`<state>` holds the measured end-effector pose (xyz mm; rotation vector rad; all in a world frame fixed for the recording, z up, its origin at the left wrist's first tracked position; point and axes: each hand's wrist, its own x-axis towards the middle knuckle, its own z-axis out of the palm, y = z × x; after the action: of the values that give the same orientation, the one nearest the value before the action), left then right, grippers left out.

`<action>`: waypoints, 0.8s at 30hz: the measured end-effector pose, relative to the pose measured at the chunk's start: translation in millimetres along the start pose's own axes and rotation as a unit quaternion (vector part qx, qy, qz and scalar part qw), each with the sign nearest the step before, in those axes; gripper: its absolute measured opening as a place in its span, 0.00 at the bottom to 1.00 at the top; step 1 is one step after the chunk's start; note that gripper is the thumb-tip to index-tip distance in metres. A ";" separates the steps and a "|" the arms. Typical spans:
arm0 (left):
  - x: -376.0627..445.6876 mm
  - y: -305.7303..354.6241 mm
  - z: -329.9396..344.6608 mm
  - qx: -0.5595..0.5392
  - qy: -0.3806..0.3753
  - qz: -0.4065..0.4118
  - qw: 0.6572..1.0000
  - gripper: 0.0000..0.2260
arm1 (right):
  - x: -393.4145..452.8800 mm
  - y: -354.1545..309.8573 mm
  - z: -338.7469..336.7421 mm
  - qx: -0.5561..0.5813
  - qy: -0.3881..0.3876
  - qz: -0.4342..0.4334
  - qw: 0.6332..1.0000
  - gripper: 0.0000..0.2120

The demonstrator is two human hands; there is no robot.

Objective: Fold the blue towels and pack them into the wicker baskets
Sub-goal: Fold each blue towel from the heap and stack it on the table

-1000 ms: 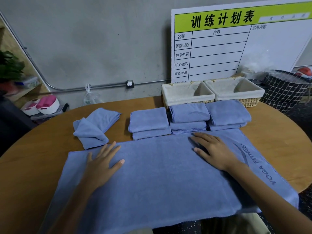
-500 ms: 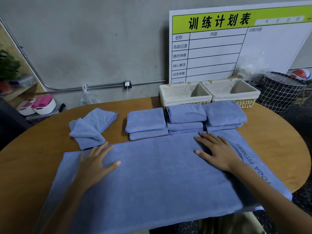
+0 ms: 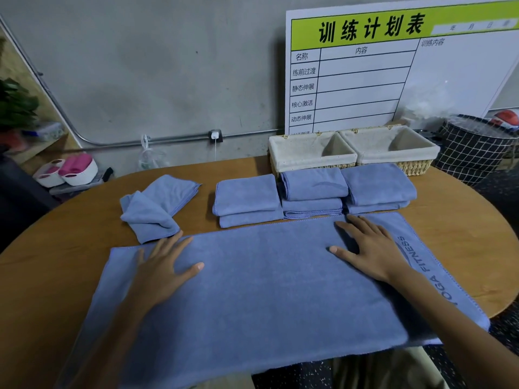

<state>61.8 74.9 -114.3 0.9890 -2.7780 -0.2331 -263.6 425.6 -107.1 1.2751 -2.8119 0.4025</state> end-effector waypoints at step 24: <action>-4.2 18.6 -2.1 -0.062 0.106 0.059 0.991 0.25 | 11.1 -9.5 -7.3 0.005 0.090 -0.079 0.993 0.23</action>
<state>54.1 91.6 -108.9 0.7694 -2.5828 -0.2648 -264.5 413.3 -96.4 1.3746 -2.5447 0.4972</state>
